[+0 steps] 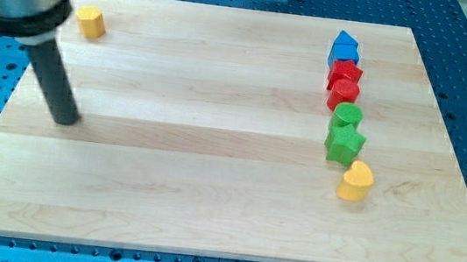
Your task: Move the yellow blocks vertically to each other
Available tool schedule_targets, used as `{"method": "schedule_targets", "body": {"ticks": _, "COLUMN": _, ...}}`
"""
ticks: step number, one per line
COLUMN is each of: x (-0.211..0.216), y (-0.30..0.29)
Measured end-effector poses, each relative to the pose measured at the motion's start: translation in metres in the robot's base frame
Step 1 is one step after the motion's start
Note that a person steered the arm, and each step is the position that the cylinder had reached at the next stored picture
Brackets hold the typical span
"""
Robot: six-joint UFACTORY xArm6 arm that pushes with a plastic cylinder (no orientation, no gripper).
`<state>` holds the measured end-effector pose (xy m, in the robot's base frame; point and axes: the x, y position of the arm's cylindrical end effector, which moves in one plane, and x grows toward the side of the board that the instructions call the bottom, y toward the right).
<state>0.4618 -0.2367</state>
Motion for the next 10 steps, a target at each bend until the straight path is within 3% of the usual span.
{"method": "schedule_targets", "body": {"ticks": 1, "x": -0.038, "y": -0.037}}
{"method": "schedule_targets", "body": {"ticks": 3, "x": -0.158, "y": -0.039}}
{"method": "schedule_targets", "body": {"ticks": 4, "x": -0.197, "y": -0.020}}
{"method": "schedule_targets", "body": {"ticks": 5, "x": -0.195, "y": 0.037}}
{"method": "schedule_targets", "body": {"ticks": 7, "x": -0.094, "y": 0.169}}
{"method": "schedule_targets", "body": {"ticks": 8, "x": -0.067, "y": 0.205}}
{"method": "schedule_targets", "body": {"ticks": 9, "x": -0.107, "y": 0.209}}
{"method": "schedule_targets", "body": {"ticks": 10, "x": -0.093, "y": 0.263}}
